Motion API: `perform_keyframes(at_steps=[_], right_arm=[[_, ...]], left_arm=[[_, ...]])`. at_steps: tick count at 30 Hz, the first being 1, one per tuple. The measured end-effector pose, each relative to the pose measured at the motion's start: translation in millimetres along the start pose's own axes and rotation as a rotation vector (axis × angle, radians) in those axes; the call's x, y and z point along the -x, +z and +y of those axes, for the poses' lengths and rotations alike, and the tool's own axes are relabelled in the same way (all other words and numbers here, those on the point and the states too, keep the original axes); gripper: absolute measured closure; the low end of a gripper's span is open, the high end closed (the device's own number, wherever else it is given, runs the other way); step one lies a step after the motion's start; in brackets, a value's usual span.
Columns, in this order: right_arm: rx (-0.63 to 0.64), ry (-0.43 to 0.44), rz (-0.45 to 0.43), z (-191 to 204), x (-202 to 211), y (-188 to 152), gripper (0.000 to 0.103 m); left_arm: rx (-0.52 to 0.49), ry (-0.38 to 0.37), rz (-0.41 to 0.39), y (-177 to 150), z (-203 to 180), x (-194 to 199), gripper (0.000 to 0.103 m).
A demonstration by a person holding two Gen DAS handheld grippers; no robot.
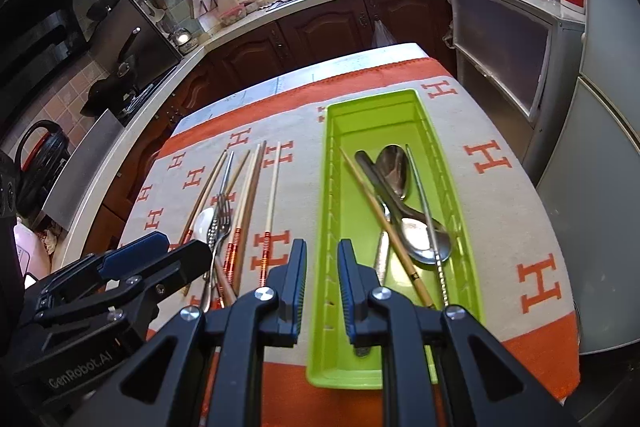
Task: Organize utensils
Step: 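Reach back to the pile and grasp a red-banded chopstick with the right gripper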
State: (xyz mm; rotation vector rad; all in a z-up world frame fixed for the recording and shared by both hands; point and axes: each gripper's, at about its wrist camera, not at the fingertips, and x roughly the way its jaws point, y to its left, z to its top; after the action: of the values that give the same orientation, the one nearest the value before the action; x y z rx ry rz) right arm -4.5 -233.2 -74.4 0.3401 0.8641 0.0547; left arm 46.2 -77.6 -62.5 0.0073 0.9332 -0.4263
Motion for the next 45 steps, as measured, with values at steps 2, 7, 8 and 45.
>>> perform_keyframes(at_steps=[2, 7, 8, 45], right_arm=[[-0.002, 0.014, 0.001, 6.1, 0.7, -0.6, 0.087], [0.006, 0.034, 0.016, 20.0, -4.0, -0.9, 0.087], [0.009, 0.037, 0.017, 23.3, -5.1, -1.1, 0.087], [0.07, 0.008, 0.182, 74.6, -114.8, 12.0, 0.087]], left_arm=[[0.009, -0.004, -0.007, -2.0, 6.9, 6.5, 0.05], [0.038, 0.001, -0.007, -6.6, 25.9, 18.0, 0.05], [0.039, 0.01, -0.011, -6.8, 28.0, 19.3, 0.05], [0.221, 0.108, 0.051, -13.8, 159.4, -40.5, 0.05]])
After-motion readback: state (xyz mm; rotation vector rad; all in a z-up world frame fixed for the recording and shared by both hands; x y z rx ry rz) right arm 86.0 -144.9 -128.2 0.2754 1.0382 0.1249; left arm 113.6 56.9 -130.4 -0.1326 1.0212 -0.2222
